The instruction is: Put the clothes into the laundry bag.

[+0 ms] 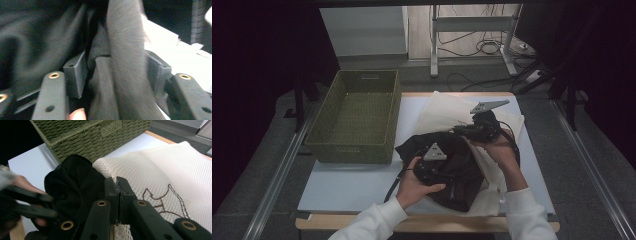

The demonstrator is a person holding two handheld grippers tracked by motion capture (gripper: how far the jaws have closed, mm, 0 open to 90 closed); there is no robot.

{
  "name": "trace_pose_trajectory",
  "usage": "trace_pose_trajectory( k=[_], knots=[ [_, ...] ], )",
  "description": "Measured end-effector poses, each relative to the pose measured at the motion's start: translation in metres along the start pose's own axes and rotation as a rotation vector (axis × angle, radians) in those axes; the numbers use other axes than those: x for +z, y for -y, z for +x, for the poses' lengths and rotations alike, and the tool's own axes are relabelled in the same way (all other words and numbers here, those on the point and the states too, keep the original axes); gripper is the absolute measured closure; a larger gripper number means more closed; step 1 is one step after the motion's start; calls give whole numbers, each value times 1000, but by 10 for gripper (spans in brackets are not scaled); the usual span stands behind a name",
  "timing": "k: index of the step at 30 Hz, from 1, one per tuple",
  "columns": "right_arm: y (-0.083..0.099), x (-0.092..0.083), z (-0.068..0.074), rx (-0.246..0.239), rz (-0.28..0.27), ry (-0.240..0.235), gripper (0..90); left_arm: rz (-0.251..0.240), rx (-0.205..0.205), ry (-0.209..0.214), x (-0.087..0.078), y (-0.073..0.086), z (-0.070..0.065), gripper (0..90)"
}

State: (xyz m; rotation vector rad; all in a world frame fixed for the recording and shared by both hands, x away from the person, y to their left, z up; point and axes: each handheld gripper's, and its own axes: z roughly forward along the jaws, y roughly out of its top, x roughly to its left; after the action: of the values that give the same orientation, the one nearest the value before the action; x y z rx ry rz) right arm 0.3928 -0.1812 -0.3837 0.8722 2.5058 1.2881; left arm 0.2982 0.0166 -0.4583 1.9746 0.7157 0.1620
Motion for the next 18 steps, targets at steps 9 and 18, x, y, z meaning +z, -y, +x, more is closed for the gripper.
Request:
trace_pose_trajectory(
  k=[9, 18],
  knots=[
    [1, 1, -3, 7, 4, 6, 880, -120, -23, -131, -64, -1, 20, 350],
    [1, 1, -2, 2, 6, 7, 880, -40, -63, -264, -58, -6, 66, 299]
  ],
)
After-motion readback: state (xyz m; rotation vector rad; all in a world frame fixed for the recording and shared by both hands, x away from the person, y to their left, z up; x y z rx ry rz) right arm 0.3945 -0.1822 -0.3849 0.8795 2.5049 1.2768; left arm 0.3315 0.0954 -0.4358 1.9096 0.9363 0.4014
